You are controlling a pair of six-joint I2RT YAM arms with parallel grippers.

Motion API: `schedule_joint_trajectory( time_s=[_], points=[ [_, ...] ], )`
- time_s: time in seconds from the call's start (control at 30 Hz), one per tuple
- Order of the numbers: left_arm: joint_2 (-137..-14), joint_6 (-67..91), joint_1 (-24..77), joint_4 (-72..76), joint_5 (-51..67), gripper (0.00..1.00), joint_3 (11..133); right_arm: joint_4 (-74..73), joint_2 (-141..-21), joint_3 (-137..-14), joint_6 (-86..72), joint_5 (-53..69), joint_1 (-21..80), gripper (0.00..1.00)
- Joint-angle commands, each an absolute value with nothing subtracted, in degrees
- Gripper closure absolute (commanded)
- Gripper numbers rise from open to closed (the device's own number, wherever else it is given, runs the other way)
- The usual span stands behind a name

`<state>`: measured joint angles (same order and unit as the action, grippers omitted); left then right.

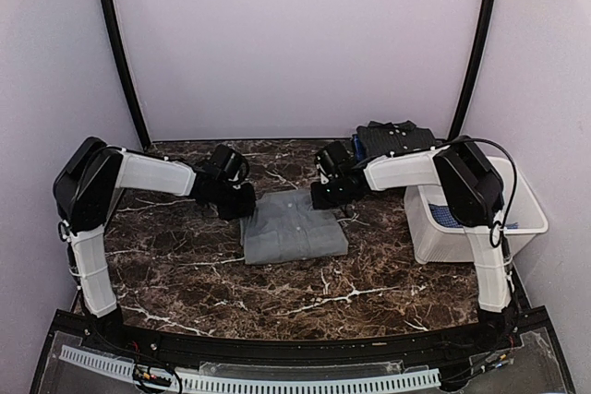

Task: Fold and stack the long sleeve shirts
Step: Smooth out the square-folded shirt at the center of the board.

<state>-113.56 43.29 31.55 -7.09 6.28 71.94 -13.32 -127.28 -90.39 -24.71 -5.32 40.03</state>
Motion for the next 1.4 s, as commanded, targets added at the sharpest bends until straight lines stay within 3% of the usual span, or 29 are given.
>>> schedule_joint_trajectory(
  time_s=[0.0, 0.37, 0.83, 0.9, 1.13, 1.37],
  points=[
    [-102.0, 47.8, 32.7, -3.8, 1.5, 1.00, 61.7, -13.1, -122.6, -85.6, -25.8, -4.9, 43.4, 1.00],
    [-94.8, 44.5, 32.6, -4.1, -1.2, 1.00, 59.0, -7.9, -114.4, -80.0, -25.0, -8.6, 43.1, 1.00],
    [-105.6, 40.0, 27.3, -3.3, 6.5, 1.00, 66.1, -10.2, -118.0, -82.1, -26.1, -8.8, 39.9, 1.00],
    [-106.8, 39.1, 26.4, -3.8, 7.7, 0.96, 67.6, -11.3, -119.2, -83.3, -25.9, -8.5, 39.6, 1.00],
    [-105.5, 36.6, 25.2, -7.8, 6.3, 0.65, 71.4, -12.9, -120.9, -85.6, -25.9, -7.8, 39.0, 1.00],
    [-99.0, 35.7, 28.9, -10.2, 13.9, 0.66, 69.4, -14.9, -122.4, -87.3, -27.3, -7.9, 38.3, 1.00]
  ],
)
